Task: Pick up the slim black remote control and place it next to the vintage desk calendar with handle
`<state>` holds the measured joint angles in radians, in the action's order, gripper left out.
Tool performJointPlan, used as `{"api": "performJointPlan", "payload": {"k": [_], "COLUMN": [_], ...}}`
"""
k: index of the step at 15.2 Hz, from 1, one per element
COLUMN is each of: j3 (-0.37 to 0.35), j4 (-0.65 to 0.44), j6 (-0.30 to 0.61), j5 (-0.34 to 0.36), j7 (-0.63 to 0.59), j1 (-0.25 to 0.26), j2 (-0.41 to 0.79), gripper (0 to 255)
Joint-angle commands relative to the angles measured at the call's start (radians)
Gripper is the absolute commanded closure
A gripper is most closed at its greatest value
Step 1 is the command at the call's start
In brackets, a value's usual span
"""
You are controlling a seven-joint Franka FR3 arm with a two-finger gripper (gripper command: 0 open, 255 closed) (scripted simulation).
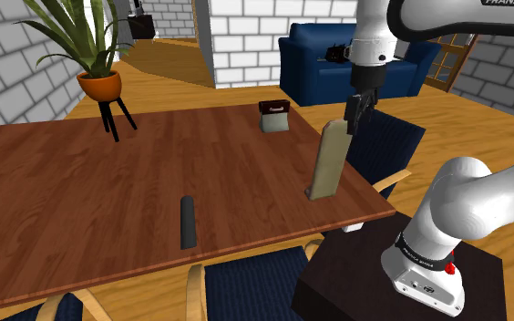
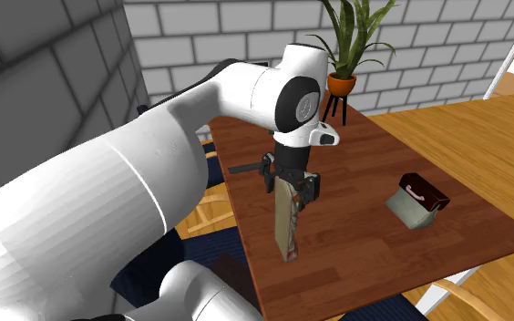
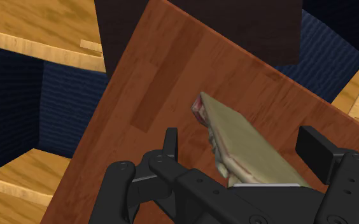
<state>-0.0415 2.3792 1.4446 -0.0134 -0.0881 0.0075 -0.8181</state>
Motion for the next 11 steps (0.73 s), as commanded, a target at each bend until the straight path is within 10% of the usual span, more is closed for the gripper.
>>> {"api": "performJointPlan", "payload": {"k": [1,11], "j3": [0.0,-0.229], "j4": [0.0,0.002], "j6": [0.0,0.219], "j5": [0.0,-0.141], "j7": [0.0,-0.326], "j1": [0.0,0.011], "j2": [0.0,0.185], "gripper": [0,0]}}
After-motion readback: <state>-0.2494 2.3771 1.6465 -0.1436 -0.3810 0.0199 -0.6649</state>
